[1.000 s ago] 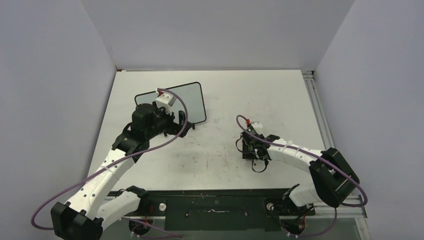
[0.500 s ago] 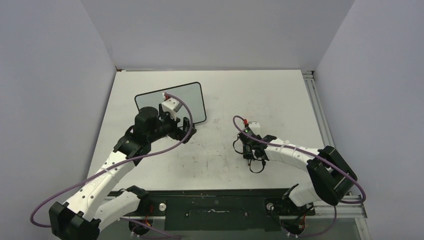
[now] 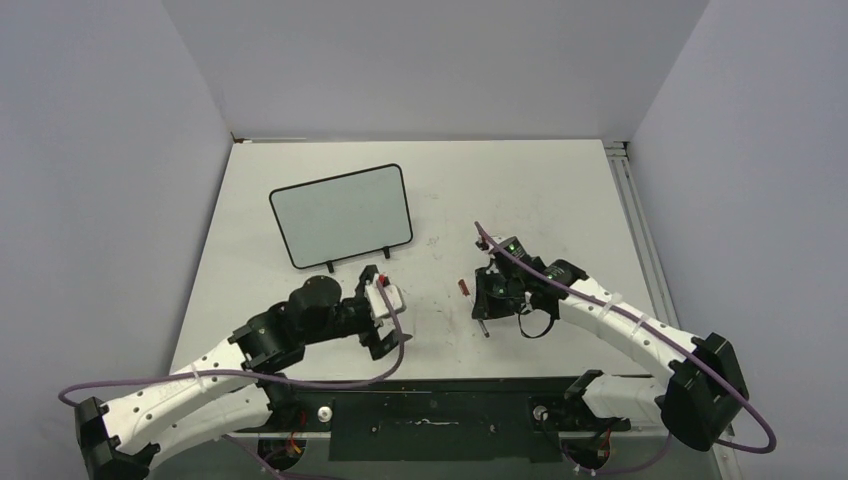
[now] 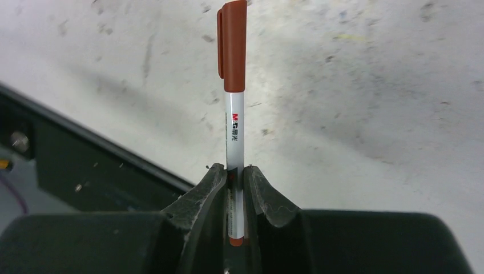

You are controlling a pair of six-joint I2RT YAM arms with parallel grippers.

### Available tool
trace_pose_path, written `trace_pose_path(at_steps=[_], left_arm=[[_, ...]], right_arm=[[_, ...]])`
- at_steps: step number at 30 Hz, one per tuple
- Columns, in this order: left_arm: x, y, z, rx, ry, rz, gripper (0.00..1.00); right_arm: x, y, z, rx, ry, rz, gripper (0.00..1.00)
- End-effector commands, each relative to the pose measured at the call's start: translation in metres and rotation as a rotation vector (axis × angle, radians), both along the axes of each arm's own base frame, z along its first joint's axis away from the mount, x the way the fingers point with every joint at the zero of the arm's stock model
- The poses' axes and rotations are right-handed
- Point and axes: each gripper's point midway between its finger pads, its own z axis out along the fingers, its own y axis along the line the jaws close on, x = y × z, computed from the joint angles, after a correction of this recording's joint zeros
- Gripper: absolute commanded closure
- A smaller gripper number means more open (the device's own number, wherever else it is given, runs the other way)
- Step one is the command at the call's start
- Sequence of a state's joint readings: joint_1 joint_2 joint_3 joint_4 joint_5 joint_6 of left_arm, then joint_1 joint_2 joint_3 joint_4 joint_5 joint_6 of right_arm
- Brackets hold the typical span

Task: Write a sentence on the whiteboard
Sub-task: Pick up the whiteboard marker at the center of the board, then open the whiteboard marker.

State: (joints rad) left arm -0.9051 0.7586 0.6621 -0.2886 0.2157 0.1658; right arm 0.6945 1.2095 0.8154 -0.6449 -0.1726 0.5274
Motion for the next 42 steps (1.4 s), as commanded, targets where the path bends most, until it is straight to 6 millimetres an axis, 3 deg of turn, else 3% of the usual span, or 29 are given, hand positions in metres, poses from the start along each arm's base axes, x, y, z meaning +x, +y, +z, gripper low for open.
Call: trace_pose_path(at_steps=[1,11,17,24,34,36,42], left_arm=[[-0.02,-0.004,0.001,0.032,-0.145,-0.074,0.13],[-0.072,-0.029,-0.028,0.14,-0.162,-0.284,0.14],[-0.095,-0.04,-0.045,0.207,-0.152,-0.373,0.17],[-0.1,-0.043,-0.045,0.189,-0.146,-0.381,0.35],[-0.094,-0.044,-0.051,0.216,-0.147,-0.344,0.42],[-0.092,-0.044,-0.052,0.229,-0.149,-0.328,0.51],[-0.09,-0.046,-0.058,0.283,-0.14,-0.302,0.94]], right_arm=[[-0.052,0.028,0.033,0.198,0.172,0.212,0.95],[-0.118,0.067,0.071,0.378,0.362,0.466,0.95],[-0.135,0.074,0.08,0.391,0.407,0.545,0.95],[-0.141,0.08,0.086,0.402,0.409,0.596,0.95],[-0.152,0.087,0.095,0.43,0.416,0.65,0.95],[-0.154,0.087,0.096,0.431,0.419,0.657,0.95],[-0.15,0.086,0.096,0.406,0.394,0.651,0.95]])
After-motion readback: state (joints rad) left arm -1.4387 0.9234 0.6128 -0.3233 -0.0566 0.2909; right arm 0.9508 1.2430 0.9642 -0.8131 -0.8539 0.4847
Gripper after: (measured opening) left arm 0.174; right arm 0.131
